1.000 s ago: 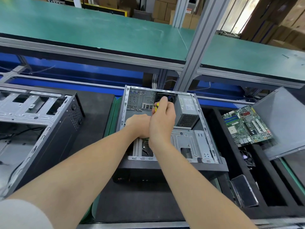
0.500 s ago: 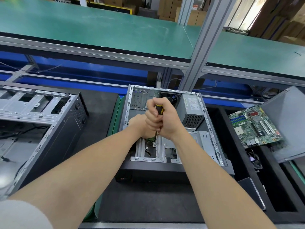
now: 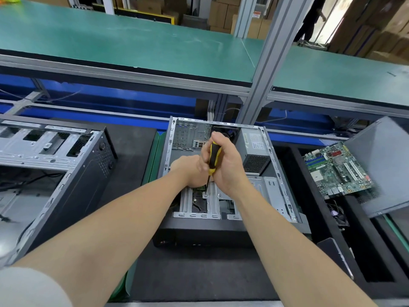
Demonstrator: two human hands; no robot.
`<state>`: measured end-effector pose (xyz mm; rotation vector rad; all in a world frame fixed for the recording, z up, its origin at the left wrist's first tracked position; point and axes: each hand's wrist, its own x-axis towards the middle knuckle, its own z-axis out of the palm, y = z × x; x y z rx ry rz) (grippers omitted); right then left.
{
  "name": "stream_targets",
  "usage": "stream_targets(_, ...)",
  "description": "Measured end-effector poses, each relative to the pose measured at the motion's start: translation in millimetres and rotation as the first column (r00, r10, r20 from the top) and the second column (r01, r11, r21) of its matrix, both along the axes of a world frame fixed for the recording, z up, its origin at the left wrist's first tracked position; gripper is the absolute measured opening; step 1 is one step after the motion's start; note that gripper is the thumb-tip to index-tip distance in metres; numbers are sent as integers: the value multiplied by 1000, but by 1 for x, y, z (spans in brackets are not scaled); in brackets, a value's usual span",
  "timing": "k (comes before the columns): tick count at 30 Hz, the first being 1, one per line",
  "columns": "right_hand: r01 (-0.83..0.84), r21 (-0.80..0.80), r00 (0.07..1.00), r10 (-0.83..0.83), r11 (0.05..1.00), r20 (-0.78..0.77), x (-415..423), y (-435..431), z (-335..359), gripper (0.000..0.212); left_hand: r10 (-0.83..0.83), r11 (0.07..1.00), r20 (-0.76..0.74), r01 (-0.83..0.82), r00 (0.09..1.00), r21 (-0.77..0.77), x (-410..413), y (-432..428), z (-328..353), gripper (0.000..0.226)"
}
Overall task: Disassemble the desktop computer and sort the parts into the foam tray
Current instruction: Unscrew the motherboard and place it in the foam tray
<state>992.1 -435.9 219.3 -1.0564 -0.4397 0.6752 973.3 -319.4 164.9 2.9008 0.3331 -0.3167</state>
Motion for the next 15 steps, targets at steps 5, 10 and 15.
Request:
stream_targets(5,397,-214,913,-362,893,186,-24,2,6,38,41,997,11,-41,999,-61,-4,-4,6,33)
stream_targets(10,627,-279,777,-611,727,152,-46,22,5,48,35,996,-21,-36,999,-80,-2,-2,11,15)
stream_targets(15,567,-212,822,-565,796,75,-36,23,3,54,21,998,9,-20,1000,-64,-2,-1,5,17)
